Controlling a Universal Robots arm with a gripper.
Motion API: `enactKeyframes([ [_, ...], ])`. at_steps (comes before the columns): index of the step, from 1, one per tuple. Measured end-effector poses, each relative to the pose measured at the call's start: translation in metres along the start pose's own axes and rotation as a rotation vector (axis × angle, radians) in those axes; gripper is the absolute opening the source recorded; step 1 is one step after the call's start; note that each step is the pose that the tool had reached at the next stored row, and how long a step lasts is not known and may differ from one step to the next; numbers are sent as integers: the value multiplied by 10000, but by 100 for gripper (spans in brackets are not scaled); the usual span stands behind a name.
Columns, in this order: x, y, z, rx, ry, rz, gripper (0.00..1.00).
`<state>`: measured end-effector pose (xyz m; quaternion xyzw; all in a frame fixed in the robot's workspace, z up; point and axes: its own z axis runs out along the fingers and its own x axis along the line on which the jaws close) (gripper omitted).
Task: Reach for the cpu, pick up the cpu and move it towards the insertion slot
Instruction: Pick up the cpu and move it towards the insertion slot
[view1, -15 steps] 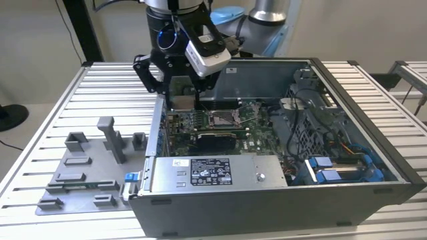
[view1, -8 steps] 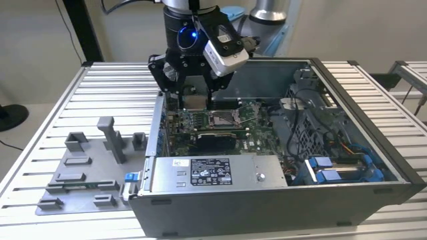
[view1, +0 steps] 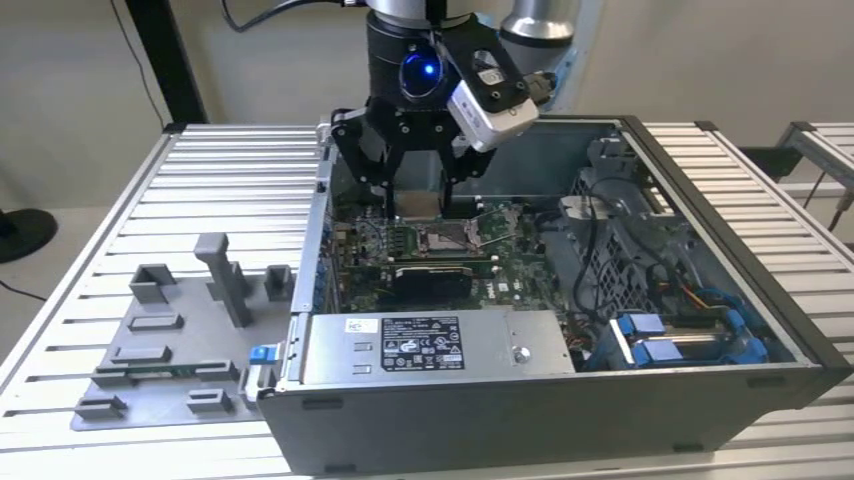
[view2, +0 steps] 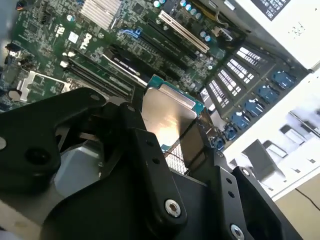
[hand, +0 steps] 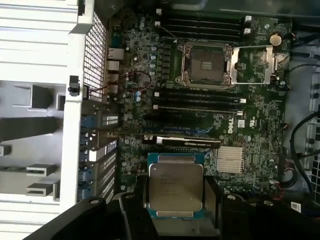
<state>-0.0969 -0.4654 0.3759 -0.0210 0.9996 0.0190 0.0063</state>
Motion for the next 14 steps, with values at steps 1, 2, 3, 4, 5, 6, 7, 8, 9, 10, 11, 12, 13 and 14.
enactKeyframes([
  [1,-21,1,0,1,0,0,0],
  [2,-46,1,1,0,-1,1,0],
  [3,-78,0,1,0,0,1,0],
  [4,-111,-1,1,0,0,1,0],
  [5,-153,-3,2,0,0,0,0],
  [6,-195,-5,2,0,0,1,0],
  [7,-233,-5,3,0,0,1,0],
  [8,-272,-6,3,-1,0,0,0],
  [9,-312,-7,3,-1,0,0,0],
  [10,-350,-8,4,-3,0,1,0],
  [11,-379,-9,5,-3,0,1,0],
  [12,-400,-7,5,-3,0,2,0],
  [13,-414,-6,5,-3,0,9,0],
  [14,-422,-6,7,-5,-2,30,0],
])
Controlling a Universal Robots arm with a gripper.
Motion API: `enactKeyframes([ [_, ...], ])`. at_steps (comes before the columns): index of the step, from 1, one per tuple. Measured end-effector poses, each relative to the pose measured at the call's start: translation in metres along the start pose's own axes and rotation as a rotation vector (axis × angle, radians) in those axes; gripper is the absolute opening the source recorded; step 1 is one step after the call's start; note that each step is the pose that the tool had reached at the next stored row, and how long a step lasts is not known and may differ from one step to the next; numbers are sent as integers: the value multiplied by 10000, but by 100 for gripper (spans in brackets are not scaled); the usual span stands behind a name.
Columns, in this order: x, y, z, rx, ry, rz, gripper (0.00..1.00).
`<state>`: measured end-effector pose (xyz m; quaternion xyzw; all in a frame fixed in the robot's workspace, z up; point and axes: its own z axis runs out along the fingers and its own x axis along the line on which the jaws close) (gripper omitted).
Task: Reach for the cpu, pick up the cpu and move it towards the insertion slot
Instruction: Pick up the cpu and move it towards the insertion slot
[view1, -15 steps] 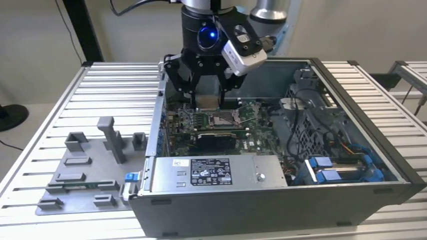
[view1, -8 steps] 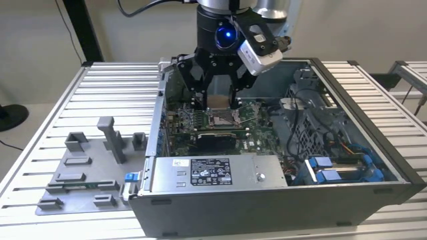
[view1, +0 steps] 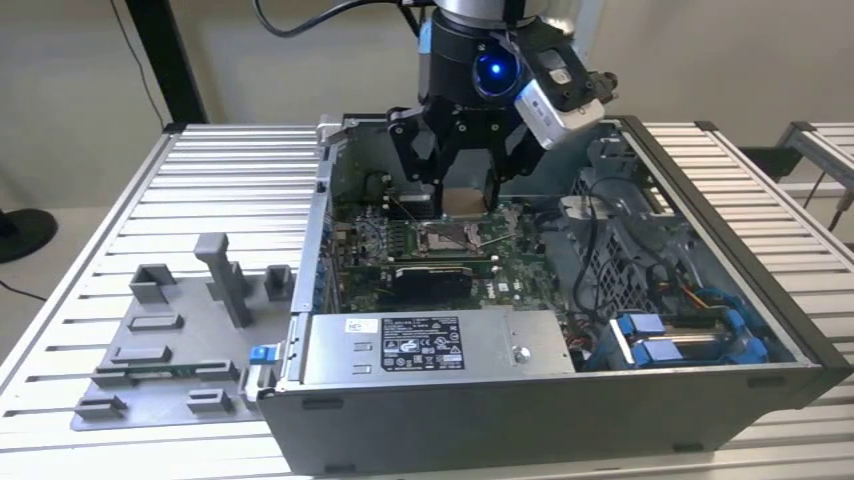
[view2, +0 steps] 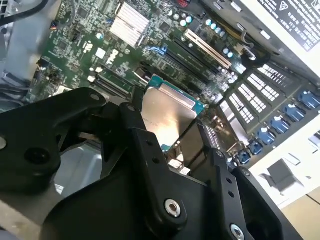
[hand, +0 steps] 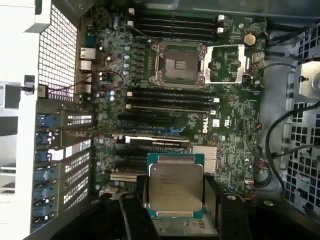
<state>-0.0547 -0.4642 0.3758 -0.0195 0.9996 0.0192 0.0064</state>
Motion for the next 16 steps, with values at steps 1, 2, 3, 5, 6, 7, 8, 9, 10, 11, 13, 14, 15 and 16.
enactKeyframes([
  [1,-4,0,1,1,-2,51,0],
  [2,-4,0,3,1,-5,133,0],
  [3,-5,0,5,0,-9,246,0],
  [5,-5,0,9,-5,-17,491,0],
  [6,-4,0,9,-6,-21,553,0],
  [7,-4,0,9,-7,-21,553,0],
  [8,-4,0,10,-9,-22,554,0],
  [9,-4,0,10,-9,-22,554,0],
  [10,-4,0,10,-9,-22,554,0],
  [11,-4,0,10,-9,-22,554,0],
  [13,-4,0,10,-10,-23,554,0],
  [14,-4,0,10,-10,-23,554,0],
  [15,-4,0,10,-10,-23,554,0],
  [16,-4,3,12,-14,-24,555,0],
])
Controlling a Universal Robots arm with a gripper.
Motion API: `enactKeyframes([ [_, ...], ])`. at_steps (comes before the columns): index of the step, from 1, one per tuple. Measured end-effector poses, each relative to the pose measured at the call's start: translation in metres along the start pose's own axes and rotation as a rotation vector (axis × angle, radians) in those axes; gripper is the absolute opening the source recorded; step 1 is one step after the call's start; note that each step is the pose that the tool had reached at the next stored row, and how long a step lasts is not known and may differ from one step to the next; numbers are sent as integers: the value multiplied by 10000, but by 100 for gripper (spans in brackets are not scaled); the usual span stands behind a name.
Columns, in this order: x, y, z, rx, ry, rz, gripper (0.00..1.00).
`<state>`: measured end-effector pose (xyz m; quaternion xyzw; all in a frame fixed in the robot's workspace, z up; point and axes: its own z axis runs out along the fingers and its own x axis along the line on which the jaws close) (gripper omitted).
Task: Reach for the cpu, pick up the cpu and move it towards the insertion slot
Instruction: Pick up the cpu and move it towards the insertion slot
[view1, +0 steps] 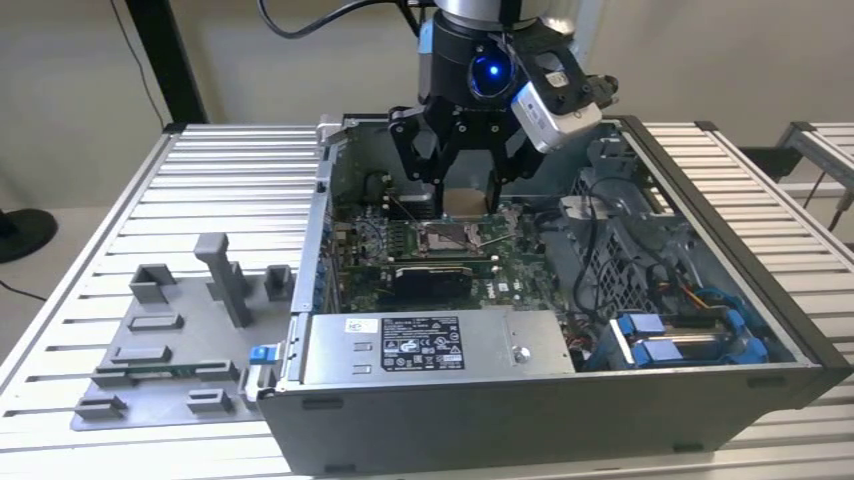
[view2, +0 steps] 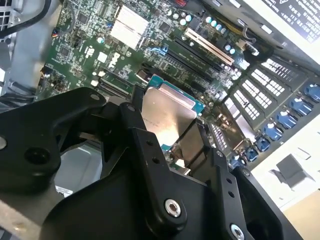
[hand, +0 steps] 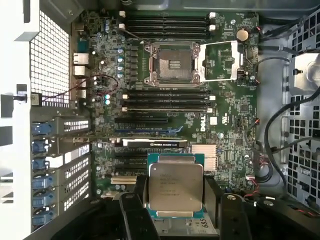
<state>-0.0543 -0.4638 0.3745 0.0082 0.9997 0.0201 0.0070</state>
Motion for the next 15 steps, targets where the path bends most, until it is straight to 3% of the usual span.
enactKeyframes([
  [6,2,86,7,3,1,0,0],
  [15,6,295,43,3,2,0,0],
])
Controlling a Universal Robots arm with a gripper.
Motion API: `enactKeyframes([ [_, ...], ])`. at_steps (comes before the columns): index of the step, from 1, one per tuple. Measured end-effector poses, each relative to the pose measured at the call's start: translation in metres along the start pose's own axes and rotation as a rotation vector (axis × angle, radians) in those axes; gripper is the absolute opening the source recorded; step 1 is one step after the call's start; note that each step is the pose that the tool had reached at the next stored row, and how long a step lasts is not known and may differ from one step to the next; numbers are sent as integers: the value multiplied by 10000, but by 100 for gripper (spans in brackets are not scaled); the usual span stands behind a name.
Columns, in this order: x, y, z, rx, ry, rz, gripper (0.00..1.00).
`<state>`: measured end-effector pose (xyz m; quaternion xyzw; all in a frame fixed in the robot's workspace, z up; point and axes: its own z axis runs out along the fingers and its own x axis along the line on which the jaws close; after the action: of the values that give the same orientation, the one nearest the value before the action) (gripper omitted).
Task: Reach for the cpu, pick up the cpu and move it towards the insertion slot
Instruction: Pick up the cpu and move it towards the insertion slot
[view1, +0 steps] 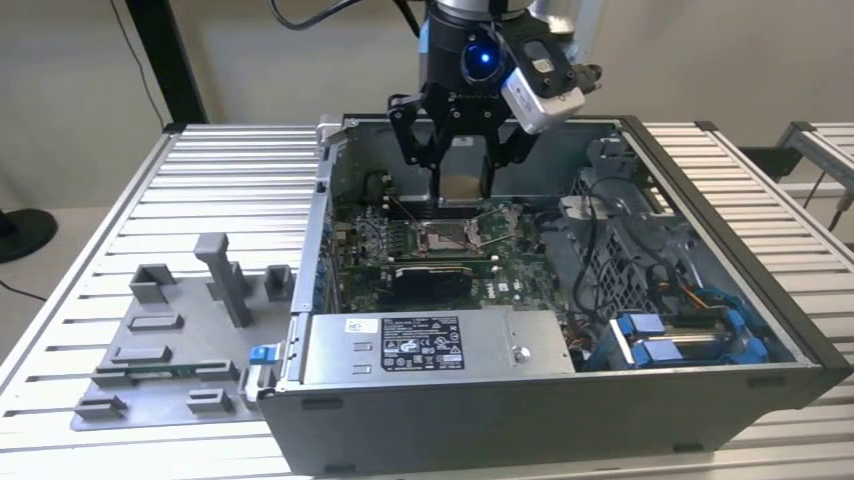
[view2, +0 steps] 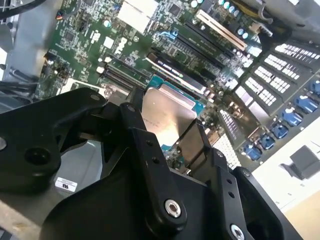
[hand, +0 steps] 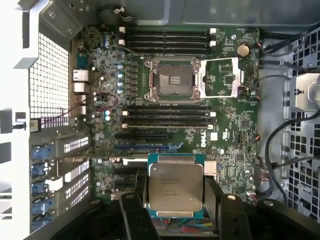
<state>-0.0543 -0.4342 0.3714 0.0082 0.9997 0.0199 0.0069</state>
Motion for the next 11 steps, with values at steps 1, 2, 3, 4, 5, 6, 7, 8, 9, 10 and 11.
enactKeyframes([
  [1,0,23,5,-2,-1,0,0],
  [2,1,47,10,-2,-1,0,0],
  [3,1,69,14,-2,0,-1,0],
  [4,2,94,18,-3,-1,0,0],
  [5,2,119,22,-2,0,0,0],
  [6,3,146,26,-4,-1,-1,0],
  [7,3,171,31,-7,-1,0,0],
  [8,3,197,34,-8,-1,0,0],
  [9,4,222,37,-10,0,0,0],
  [10,5,248,40,-13,0,0,0],
  [11,5,271,42,-15,0,0,0],
])
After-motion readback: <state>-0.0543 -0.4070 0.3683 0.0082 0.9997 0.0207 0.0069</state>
